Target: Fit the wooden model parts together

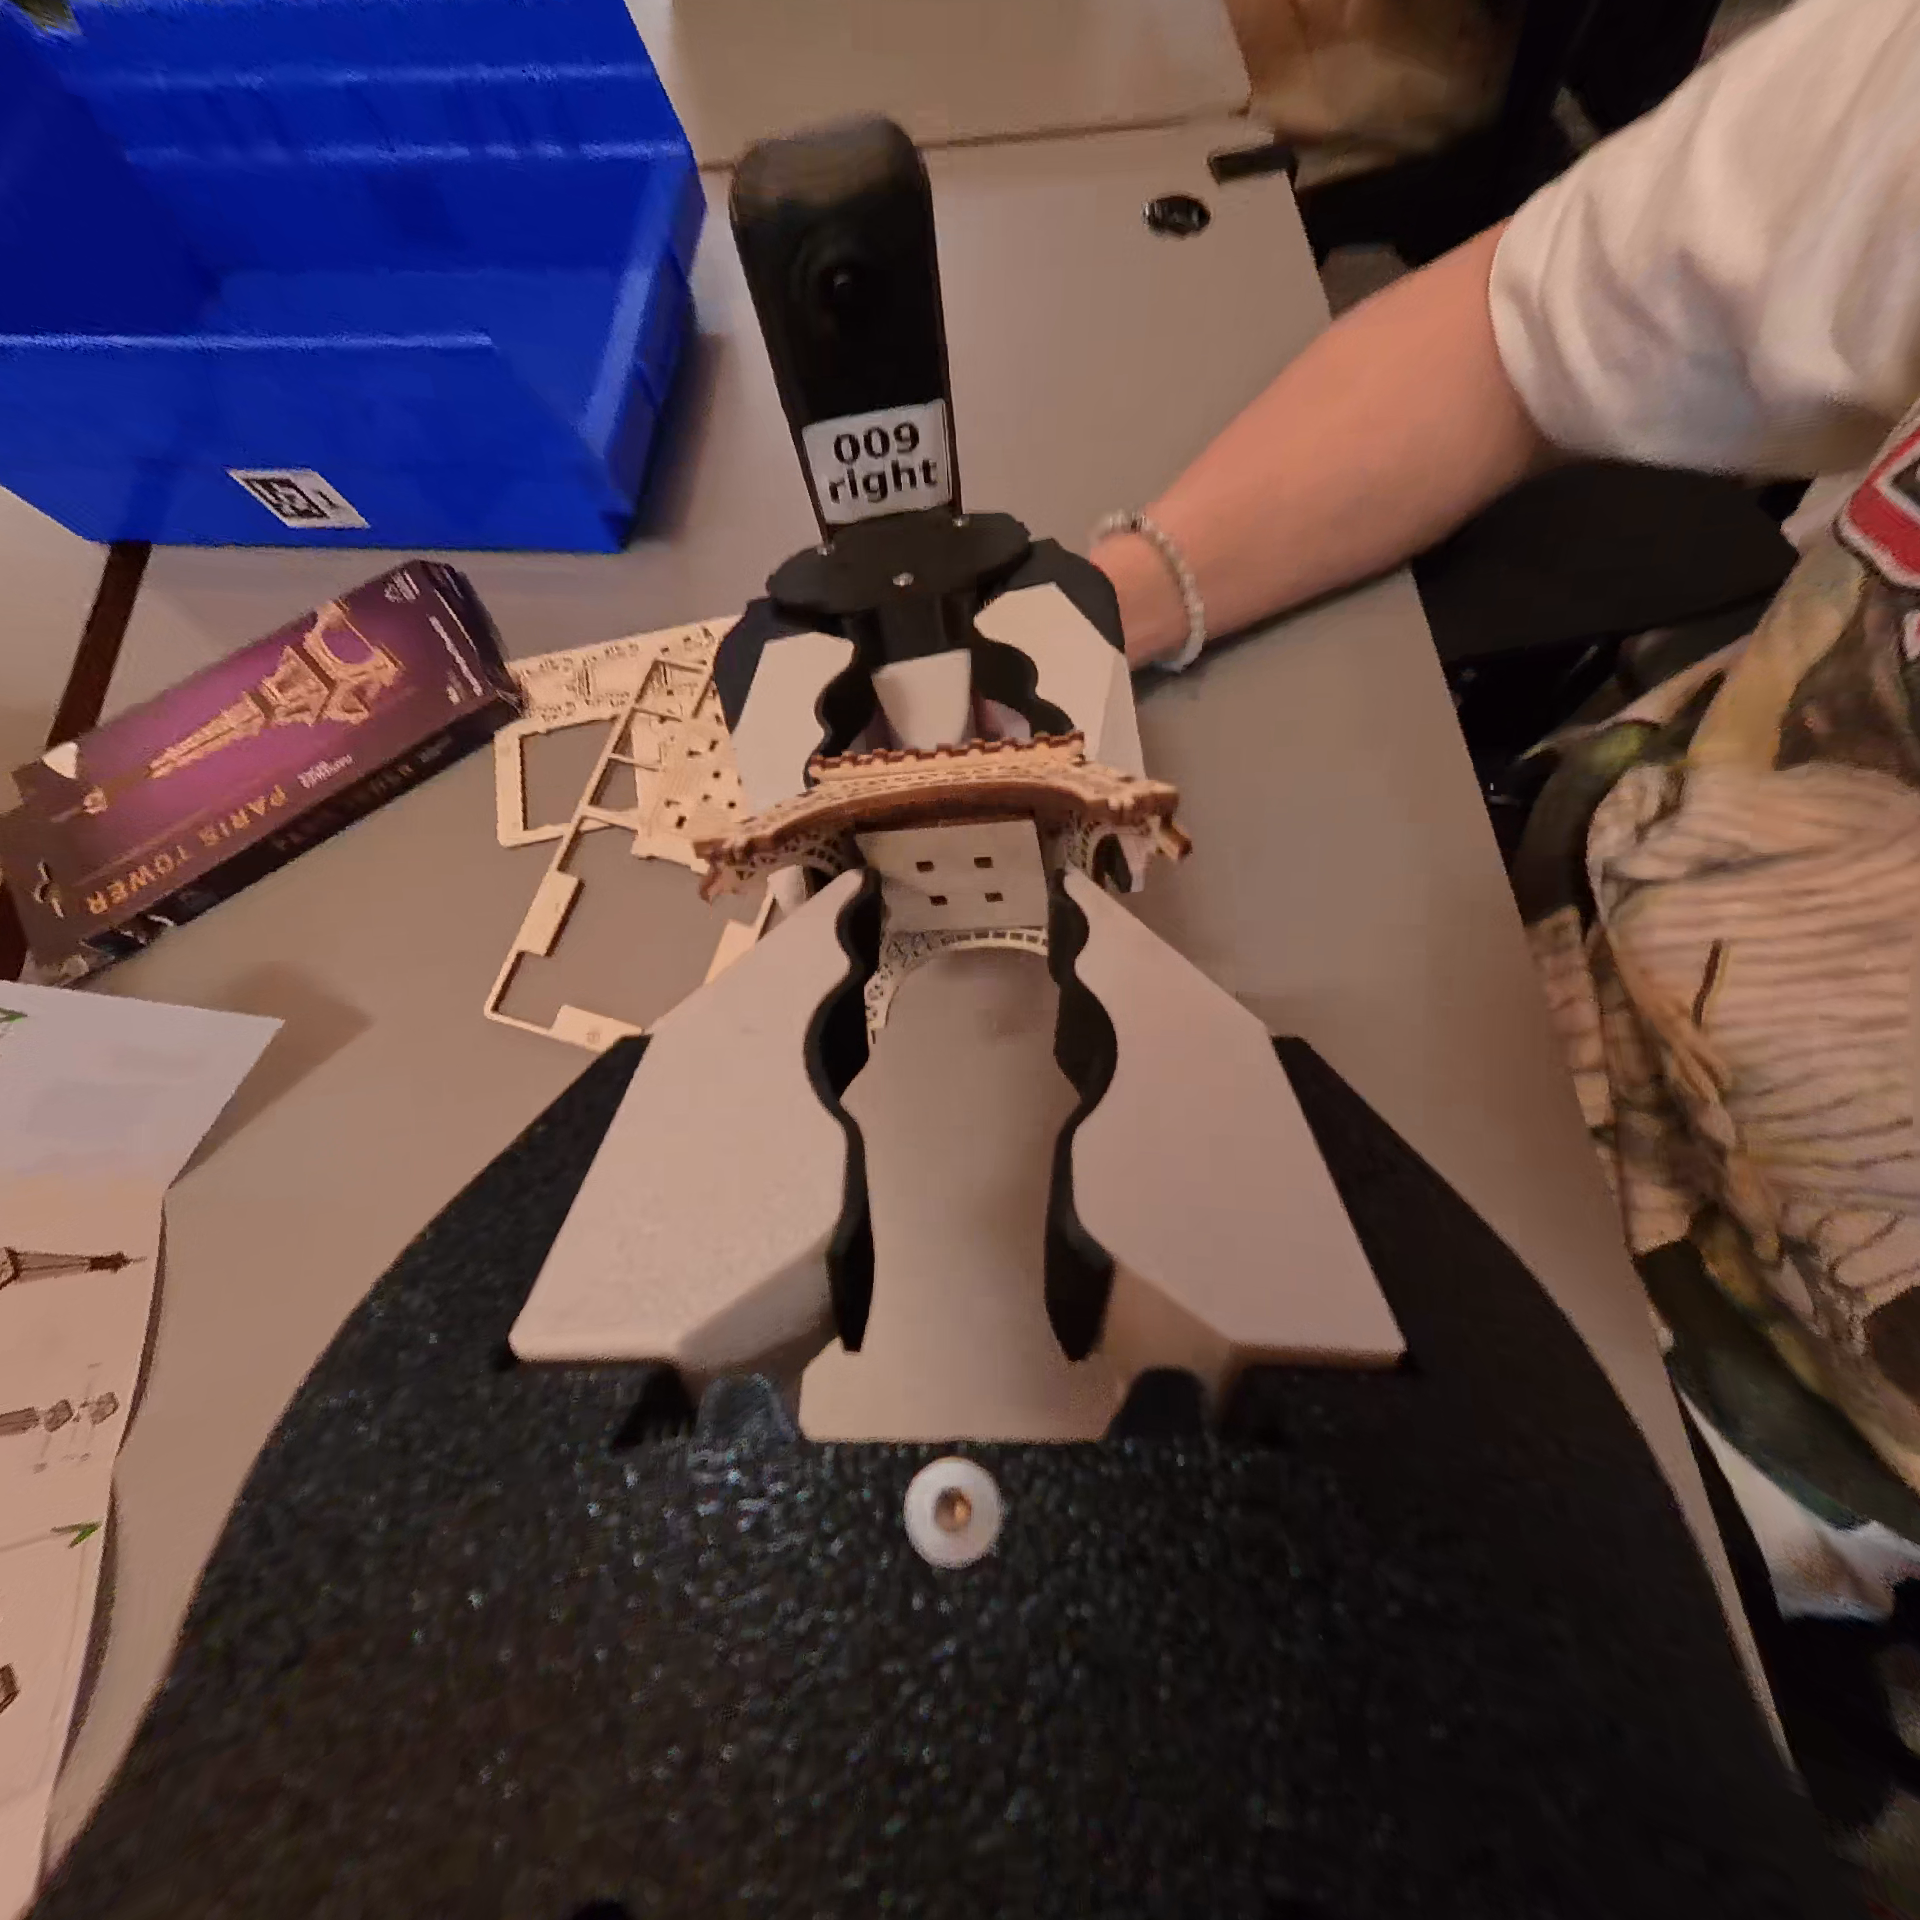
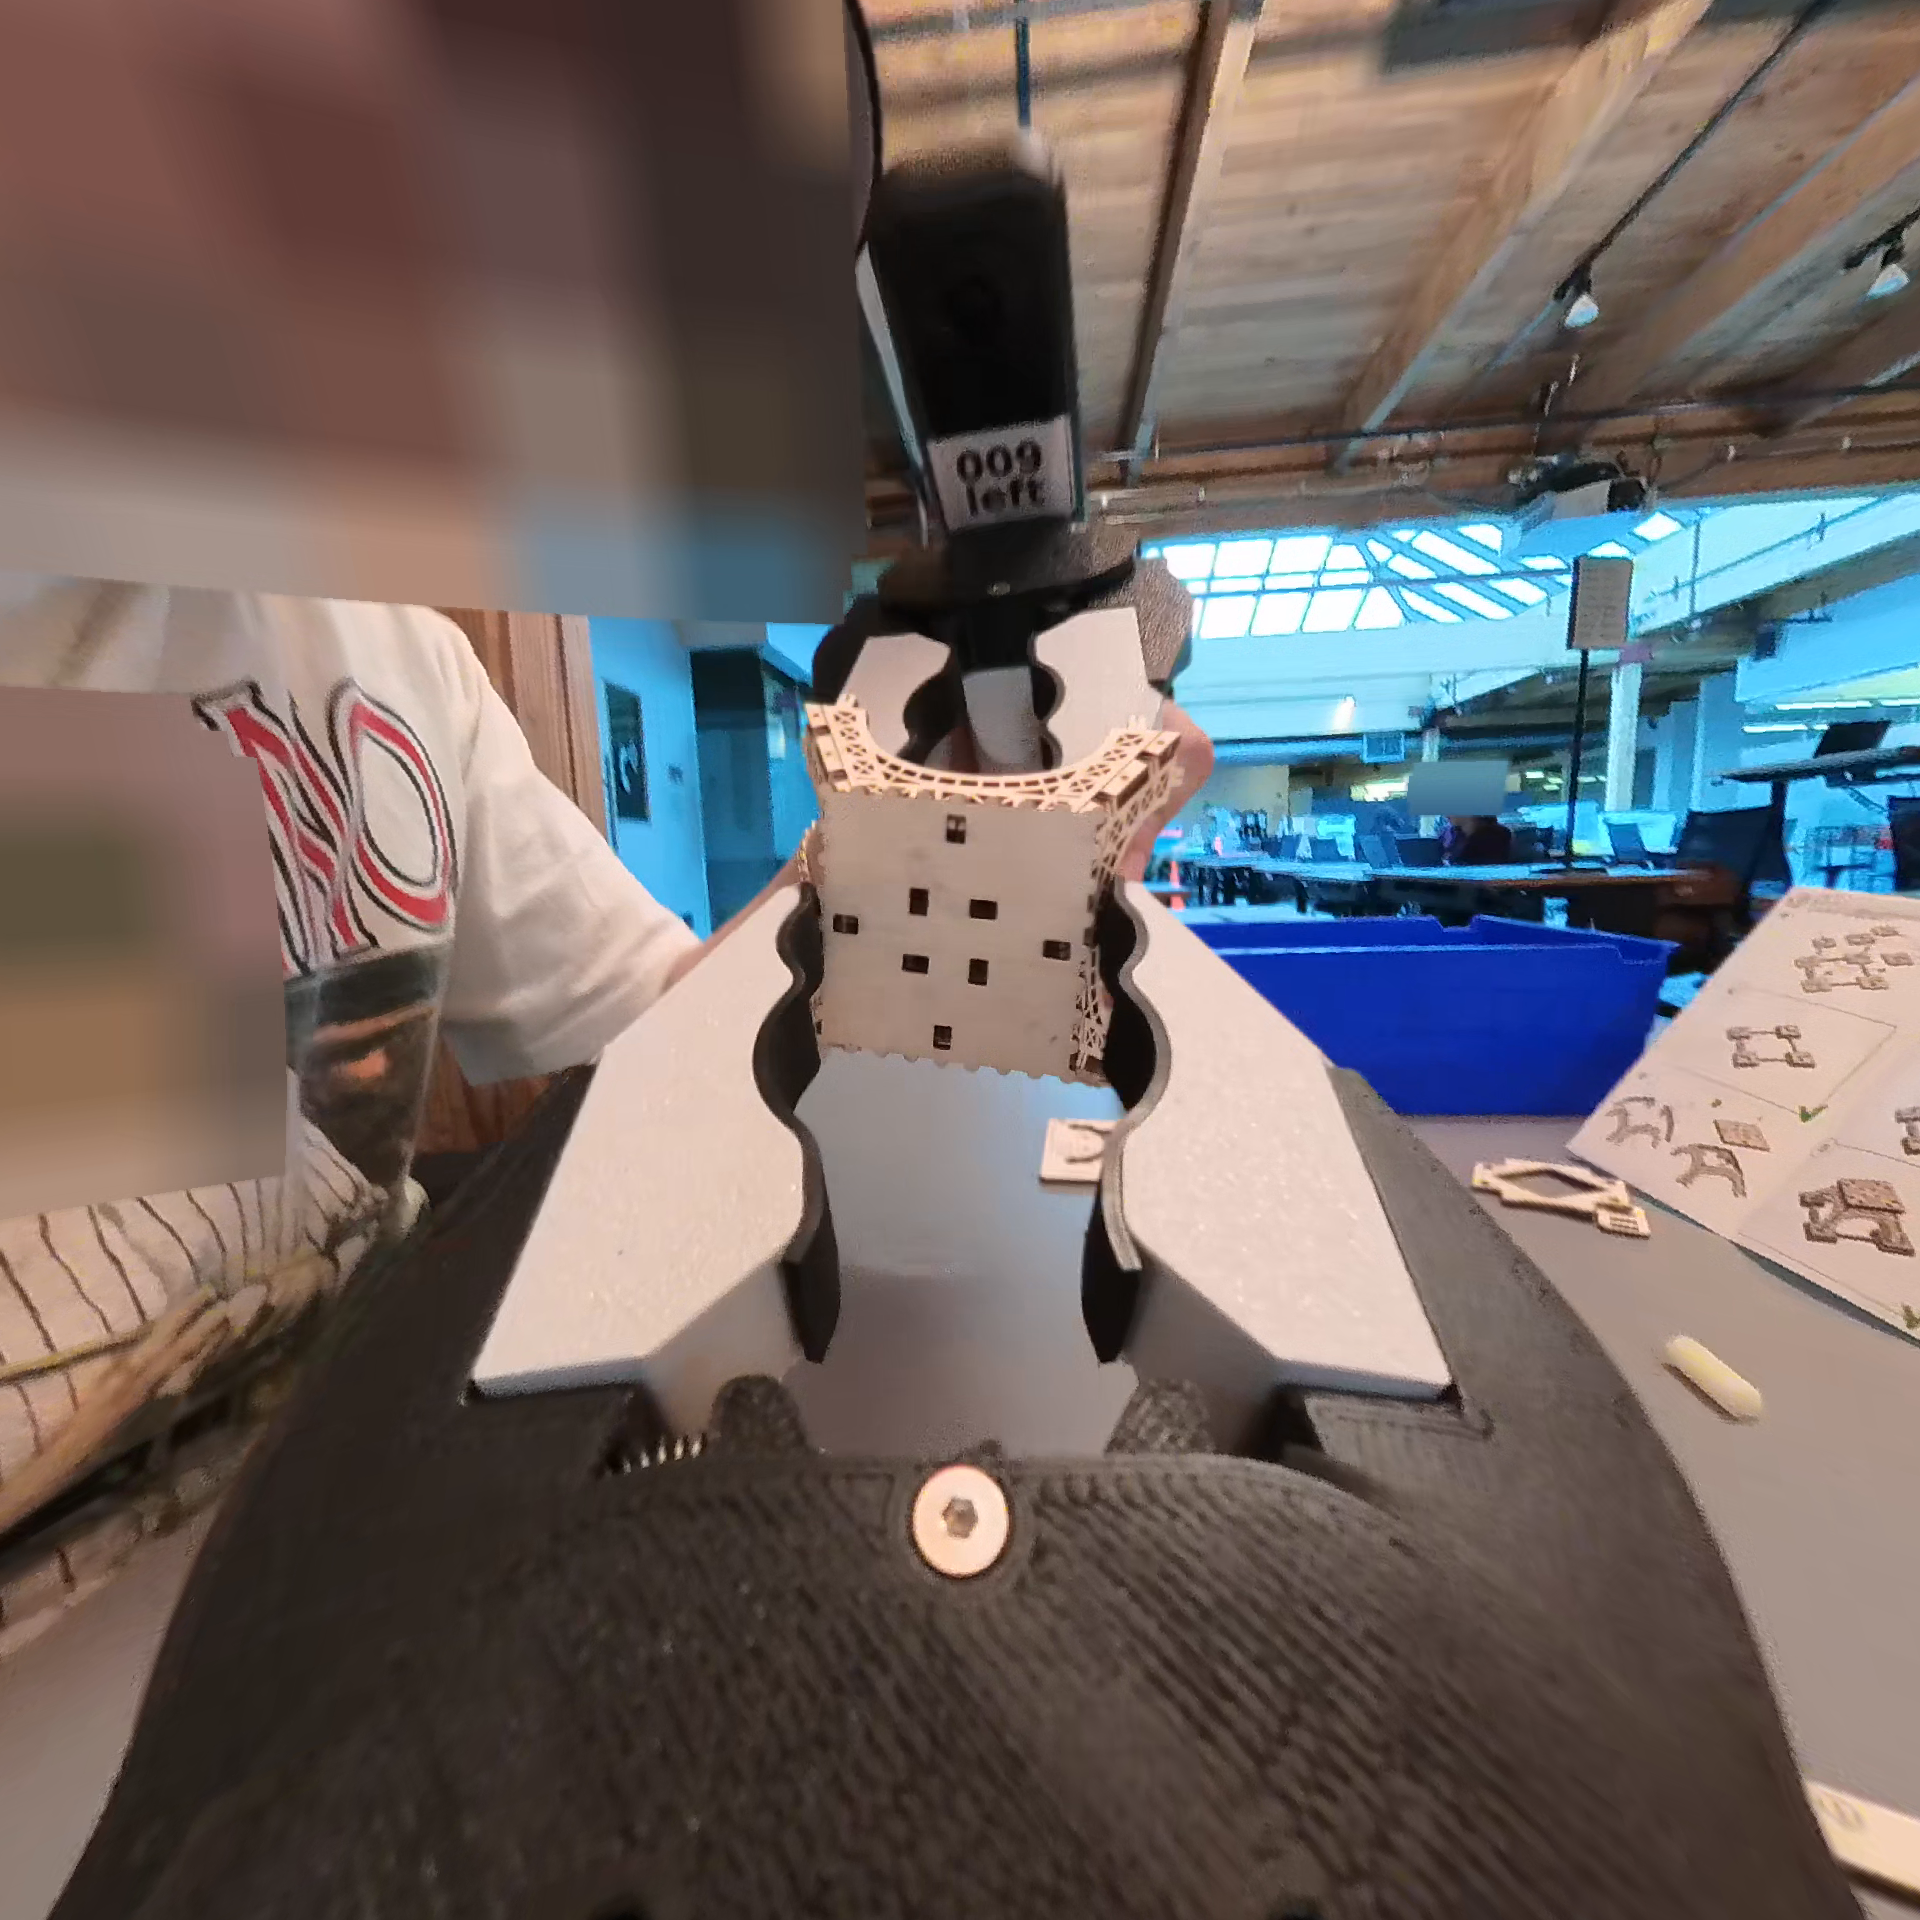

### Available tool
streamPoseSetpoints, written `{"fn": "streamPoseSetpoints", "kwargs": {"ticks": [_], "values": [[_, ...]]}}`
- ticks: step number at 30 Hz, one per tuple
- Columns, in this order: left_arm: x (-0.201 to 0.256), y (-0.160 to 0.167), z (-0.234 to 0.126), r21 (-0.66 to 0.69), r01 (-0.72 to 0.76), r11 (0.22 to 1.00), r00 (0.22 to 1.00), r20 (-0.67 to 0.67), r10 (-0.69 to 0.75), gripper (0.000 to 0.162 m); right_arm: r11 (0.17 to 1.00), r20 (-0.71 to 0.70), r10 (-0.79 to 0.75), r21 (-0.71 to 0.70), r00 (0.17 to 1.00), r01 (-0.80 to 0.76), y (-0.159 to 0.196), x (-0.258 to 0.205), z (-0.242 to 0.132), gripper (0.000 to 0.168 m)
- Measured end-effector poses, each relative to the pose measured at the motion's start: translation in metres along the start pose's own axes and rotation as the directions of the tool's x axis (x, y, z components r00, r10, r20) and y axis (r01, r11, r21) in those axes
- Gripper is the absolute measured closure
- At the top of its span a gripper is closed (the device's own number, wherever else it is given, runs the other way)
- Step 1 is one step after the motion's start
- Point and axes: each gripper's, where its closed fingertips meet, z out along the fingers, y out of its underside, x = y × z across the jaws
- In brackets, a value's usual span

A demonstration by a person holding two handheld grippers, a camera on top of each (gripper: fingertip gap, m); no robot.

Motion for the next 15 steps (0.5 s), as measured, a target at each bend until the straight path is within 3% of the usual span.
{"fn": "streamPoseSetpoints", "kwargs": {"ticks": [7,15], "values": [[0.0,-0.012,0.002,0.054,-0.02,0.998,0.999,0.036,0.018,0.131,0.983,0.034,0.104,0.149,0.994,-0.108,-0.016,-0.001,-0.005,0.115],[-0.001,-0.023,0.002,0.128,0.039,0.991,0.999,0.018,-0.042,0.131,0.966,0.05,0.137,0.214,0.989,-0.145,-0.024,0.0,-0.008,0.116]]}}
